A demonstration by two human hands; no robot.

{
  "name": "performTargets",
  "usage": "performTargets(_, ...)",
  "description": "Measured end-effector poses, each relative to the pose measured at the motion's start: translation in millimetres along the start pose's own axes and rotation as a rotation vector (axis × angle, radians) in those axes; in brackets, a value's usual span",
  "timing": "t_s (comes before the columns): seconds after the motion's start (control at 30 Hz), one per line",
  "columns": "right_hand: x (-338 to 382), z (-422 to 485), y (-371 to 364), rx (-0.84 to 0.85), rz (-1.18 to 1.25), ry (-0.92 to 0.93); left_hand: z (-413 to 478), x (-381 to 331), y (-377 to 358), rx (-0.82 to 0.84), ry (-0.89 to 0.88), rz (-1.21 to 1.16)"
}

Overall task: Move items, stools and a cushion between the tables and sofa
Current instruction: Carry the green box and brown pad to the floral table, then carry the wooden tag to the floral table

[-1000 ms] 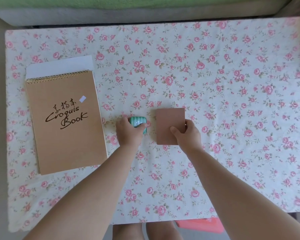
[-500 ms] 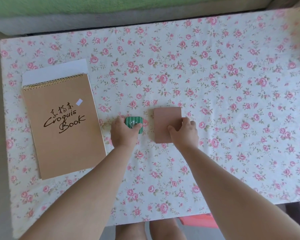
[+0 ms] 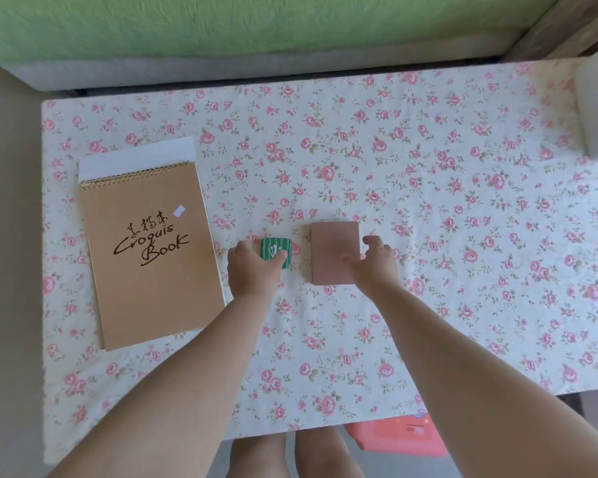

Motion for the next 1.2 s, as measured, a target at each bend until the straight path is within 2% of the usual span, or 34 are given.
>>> performTargets(0.27,41,-34,48,-0.024,0.037,0.074,-24,-30,56,-0.007,-0.032,-0.09)
performTargets(0.57,71,-86,114,-0.079,0.09,0.141,-60,-61,134,0.072,-0.077,-0.263)
performTargets(0.8,69,-135,160,-0.134,0.181,0.166,-97,-81,188,0.092,-0.217,-0.289)
performTargets(1.2,58,-200,206,-0.306,0.491,0.039,-132,-95,232,0.257,-0.419,-0.323)
Point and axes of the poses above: each hand's wrist, its own z-axis towards the middle knuckle, its own y-axis out of the back of the hand, x = y × z, the point moved 1 cm from there along z, towards the middle knuckle, and after that the axes turned 14 degrees about -x, right-handed, at the moved point
